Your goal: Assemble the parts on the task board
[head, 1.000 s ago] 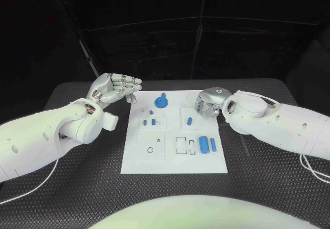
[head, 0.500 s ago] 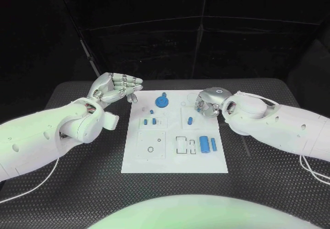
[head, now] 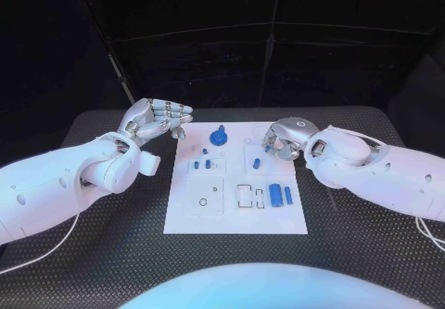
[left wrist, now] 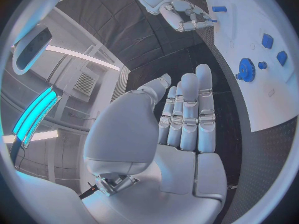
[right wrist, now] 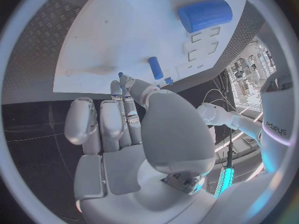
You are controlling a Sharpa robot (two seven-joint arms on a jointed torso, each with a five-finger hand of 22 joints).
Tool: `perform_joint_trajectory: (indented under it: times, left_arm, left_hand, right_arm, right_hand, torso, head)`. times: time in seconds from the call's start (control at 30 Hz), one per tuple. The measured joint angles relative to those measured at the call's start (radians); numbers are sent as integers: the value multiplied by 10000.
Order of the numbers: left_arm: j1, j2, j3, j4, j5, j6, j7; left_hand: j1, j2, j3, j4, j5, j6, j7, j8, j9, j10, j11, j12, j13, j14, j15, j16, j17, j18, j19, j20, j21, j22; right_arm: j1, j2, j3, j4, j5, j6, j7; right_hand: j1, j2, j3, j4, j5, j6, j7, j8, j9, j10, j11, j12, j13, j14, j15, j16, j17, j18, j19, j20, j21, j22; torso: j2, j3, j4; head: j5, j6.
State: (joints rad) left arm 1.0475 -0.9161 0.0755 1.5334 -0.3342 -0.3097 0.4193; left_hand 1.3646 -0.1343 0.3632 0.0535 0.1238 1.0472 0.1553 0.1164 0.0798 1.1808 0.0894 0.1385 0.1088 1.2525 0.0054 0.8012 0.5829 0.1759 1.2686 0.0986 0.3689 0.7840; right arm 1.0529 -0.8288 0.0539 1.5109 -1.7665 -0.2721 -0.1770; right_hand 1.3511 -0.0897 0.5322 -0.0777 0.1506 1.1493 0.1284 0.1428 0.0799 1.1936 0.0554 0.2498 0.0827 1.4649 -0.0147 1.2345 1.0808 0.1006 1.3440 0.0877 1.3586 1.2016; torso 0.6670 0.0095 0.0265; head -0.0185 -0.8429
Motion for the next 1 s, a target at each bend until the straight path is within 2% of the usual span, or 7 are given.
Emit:
perform_joint_trajectory:
  times: [0.13, 0.23, 0.53, 0.63, 0.73, 0.8, 1.0]
  left_arm:
    - [0, -3, 0, -2, 2, 13, -3]
    - [0, -15, 0, -7, 3, 20, -6]
    - [0, 19, 0, -33, 4, 35, -15]
    - [0, 44, 0, -43, 4, 43, -20]
    - [0, 90, 0, -62, 4, 49, -24]
    - [0, 112, 0, -65, 5, 53, -27]
    - [1, 141, 0, -78, 7, 64, -32]
  left_hand:
    - [21, 21, 0, 0, 0, 0, 0, 0, 0, 0, 0, 0, 0, 0, 0, -2, -6, -4, 0, 0, -32, -10]
    - [21, 21, 0, 0, 0, 0, 0, 0, 0, -5, 5, 0, -1, 0, 0, -2, -6, -17, 0, 0, -32, -9]
    - [20, 21, 0, 0, 0, 0, 0, 0, -8, -35, 36, 0, -1, 1, 0, -2, -6, -58, 0, 0, -31, -17]
    - [21, 21, 0, 1, 0, 0, 0, 0, -8, -35, 36, 0, -1, 1, 0, -2, -5, -59, 0, 0, -31, -17]
    - [21, 21, 0, 1, 0, 0, -1, 0, -8, -35, 35, 0, -2, 1, 1, -2, -6, -60, 0, 0, -31, -17]
    - [21, 21, 0, 1, 0, 0, -1, 0, -8, -35, 35, 0, -2, 1, 0, -2, -5, -61, 0, 0, -31, -19]
    - [21, 21, 0, 1, 0, 0, -1, 0, -7, -35, 35, 0, -2, 1, 1, -2, -5, -62, 0, 0, -31, -26]
  right_arm:
    - [5, -167, 240, 410, 110, -127, -2]
    - [21, -233, 322, 769, 227, -216, -5]
    - [20, 80, 399, 1868, 578, -461, 52]
    - [20, 363, 409, 1962, 660, -514, 103]
    - [20, 712, 411, 1873, 721, -530, 152]
    - [20, 917, 386, 1760, 750, -529, 183]
    - [18, 1466, -28, 1358, 814, -456, 284]
  right_hand:
    - [2, -2, 0, 0, 0, -1, 0, -11, -2, 0, 0, 0, 0, 0, 0, 0, 12, 0, 0, 0, 41, 24]
    - [3, -3, 0, -1, 0, -1, 0, -16, -5, 0, 0, 0, 0, 0, 0, -1, 12, -1, 36, -36, 42, 27]
    - [3, -4, -1, -1, -1, -4, -1, -5, -11, 0, 0, 0, -11, 0, 1, 56, 44, -1, 71, -1, 82, 93]
    - [3, -5, -1, -1, -1, -6, -2, -5, -17, -1, 0, 0, -13, 0, 1, 56, 47, -7, 71, -1, 82, 100]
    - [3, -5, -1, -1, -2, -16, -11, -5, -19, -1, 0, 0, -13, 0, 1, 56, 46, -160, 70, -1, 82, 113]
    - [3, -5, -1, -1, -16, -17, -12, -5, -19, -1, 0, 0, -13, 0, 1, 56, 47, -160, 70, -1, 82, 113]
    - [3, -6, -1, -2, -17, -22, -14, -5, -19, -1, 1, 0, -27, 0, 1, 56, 35, -158, 70, -2, 82, 125]
  torso:
    - [1, 1, 5]
    - [3, 1, 13]
    - [21, 1, 16]
    - [27, 1, 21]
    - [27, -4, 22]
    - [27, -10, 28]
    - [27, -9, 25]
  head:
    - [10, 20]
    - [44, 35]
    - [293, -1]
    - [405, -32]
    - [532, -87]
    - [606, -115]
    - [925, -224]
